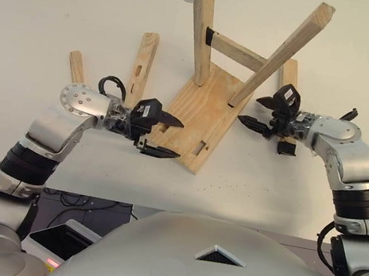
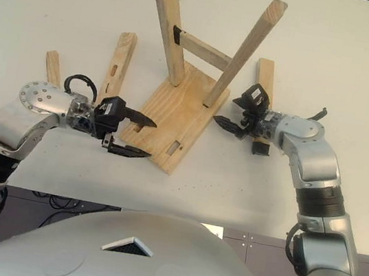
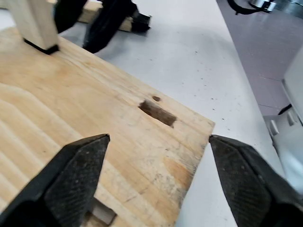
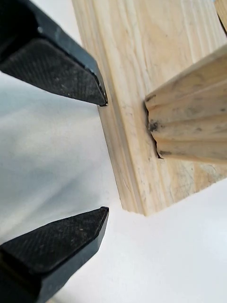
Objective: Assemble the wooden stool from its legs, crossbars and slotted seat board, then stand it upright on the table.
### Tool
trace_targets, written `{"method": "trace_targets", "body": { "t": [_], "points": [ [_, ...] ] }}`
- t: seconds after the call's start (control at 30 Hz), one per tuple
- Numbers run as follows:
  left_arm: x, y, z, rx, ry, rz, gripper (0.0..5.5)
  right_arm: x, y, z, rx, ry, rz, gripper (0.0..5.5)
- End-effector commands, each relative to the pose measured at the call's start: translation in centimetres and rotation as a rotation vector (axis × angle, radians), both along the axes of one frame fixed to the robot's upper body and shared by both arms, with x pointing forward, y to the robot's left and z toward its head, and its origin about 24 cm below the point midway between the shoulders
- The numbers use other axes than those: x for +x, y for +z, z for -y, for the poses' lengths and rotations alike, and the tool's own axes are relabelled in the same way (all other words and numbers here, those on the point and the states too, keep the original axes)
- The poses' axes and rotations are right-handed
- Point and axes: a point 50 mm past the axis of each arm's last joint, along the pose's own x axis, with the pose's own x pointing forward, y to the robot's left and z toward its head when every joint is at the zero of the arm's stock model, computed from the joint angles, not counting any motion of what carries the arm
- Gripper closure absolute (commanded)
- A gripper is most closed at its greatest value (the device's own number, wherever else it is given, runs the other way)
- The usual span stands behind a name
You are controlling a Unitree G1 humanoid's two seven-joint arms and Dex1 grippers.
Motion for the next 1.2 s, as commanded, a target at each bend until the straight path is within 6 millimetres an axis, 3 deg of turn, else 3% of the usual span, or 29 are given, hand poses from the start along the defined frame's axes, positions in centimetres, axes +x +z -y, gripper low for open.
{"method": "trace_targets", "body": {
  "t": [0.03,0.13,0.27,0.4,0.57,0.67,0.83,1.03,1.1,1.2],
  "points": [
    [1.4,0.6,0.0,-0.015,0.110,0.095,1.63,0.3,0.5,-0.7,0.020,-0.004,0.019,1.58],
    [1.8,2.9,-0.5,-0.068,0.173,0.169,1.63,0.0,1.4,-0.2,0.009,0.012,0.037,1.58],
    [4.5,5.3,-3.4,0.021,0.378,0.374,1.63,-1.4,2.8,0.0,-0.023,0.087,0.053,1.58],
    [5.7,3.6,-4.2,0.214,0.394,0.540,1.63,-2.0,2.4,-0.4,-0.125,0.163,0.067,1.58],
    [3.5,-1.0,-3.0,0.310,0.214,0.481,1.63,-2.8,1.2,-1.4,-0.191,0.227,0.033,1.58],
    [3.0,-2.9,-1.7,0.327,0.147,0.468,1.63,-1.5,0.5,-2.9,-0.154,0.179,0.045,1.58],
    [5.3,-2.8,1.1,0.254,0.215,0.547,1.63,2.9,0.4,-4.5,-0.111,0.027,0.126,1.58],
    [8.2,-3.7,0.7,0.290,0.336,0.591,1.63,4.8,0.3,-4.2,-0.135,-0.001,0.154,1.58],
    [8.3,-3.8,0.4,0.282,0.363,0.597,1.63,4.9,0.5,-3.9,-0.137,-0.010,0.165,1.58],
    [7.6,-2.0,-1.5,0.207,0.470,0.601,1.63,5.2,2.2,-2.6,-0.133,-0.051,0.216,1.58]
  ]
}}
